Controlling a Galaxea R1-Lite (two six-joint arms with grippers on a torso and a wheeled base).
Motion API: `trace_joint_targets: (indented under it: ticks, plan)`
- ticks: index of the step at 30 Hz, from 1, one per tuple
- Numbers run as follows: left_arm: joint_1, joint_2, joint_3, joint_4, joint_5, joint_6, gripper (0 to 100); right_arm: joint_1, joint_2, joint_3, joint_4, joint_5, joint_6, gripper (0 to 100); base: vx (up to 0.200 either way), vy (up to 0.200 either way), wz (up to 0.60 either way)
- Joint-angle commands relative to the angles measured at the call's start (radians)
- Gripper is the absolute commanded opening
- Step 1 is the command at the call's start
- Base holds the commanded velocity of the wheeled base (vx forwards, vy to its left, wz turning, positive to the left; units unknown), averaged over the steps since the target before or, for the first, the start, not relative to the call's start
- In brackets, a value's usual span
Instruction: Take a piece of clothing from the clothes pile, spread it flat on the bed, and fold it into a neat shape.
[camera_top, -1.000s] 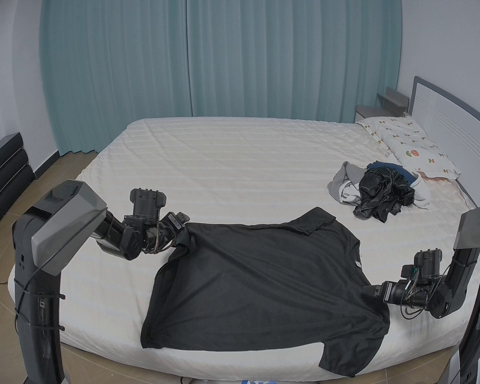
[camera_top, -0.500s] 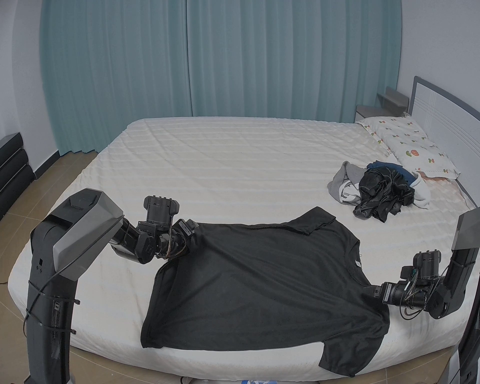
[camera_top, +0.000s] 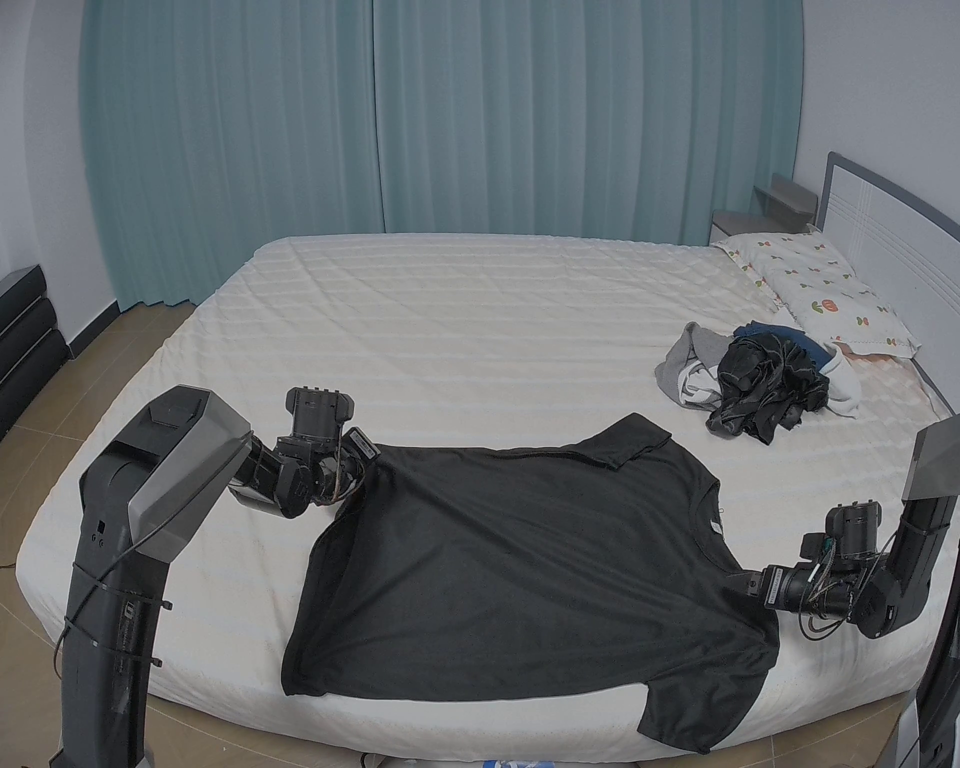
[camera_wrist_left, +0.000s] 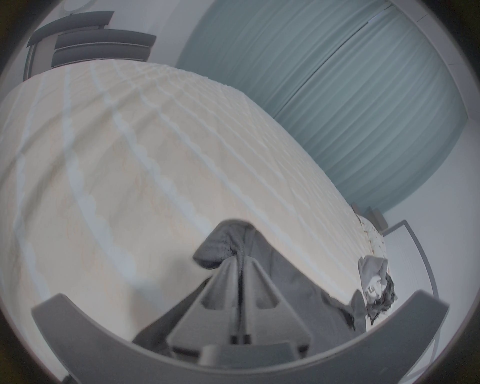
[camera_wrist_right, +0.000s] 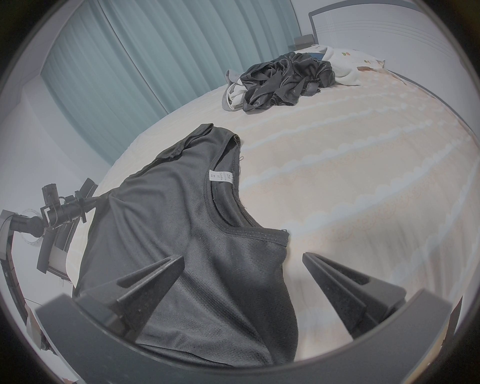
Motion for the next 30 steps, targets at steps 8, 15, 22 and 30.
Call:
trace_joint_targets:
  ticks: [8, 15, 22, 30]
  plan:
    - [0.072, 0.092, -0.163, -0.01, -0.001, 0.009, 0, 0.003, 0.022, -0.011, -0.003, 0.0, 0.0, 100, 0.0, 0.0, 0.0]
    - [0.075, 0.116, -0.179, -0.007, 0.006, 0.034, 0, 0.0, 0.039, -0.028, -0.021, -0.017, 0.023, 100, 0.0, 0.0, 0.0]
    - [0.112, 0.115, -0.18, -0.013, 0.005, 0.034, 0, 0.0, 0.048, -0.028, -0.049, -0.03, 0.034, 100, 0.0, 0.0, 0.0]
    - [0.111, 0.107, -0.166, -0.005, -0.001, 0.032, 100, 0.0, 0.038, -0.031, -0.052, -0.029, 0.057, 100, 0.0, 0.0, 0.0]
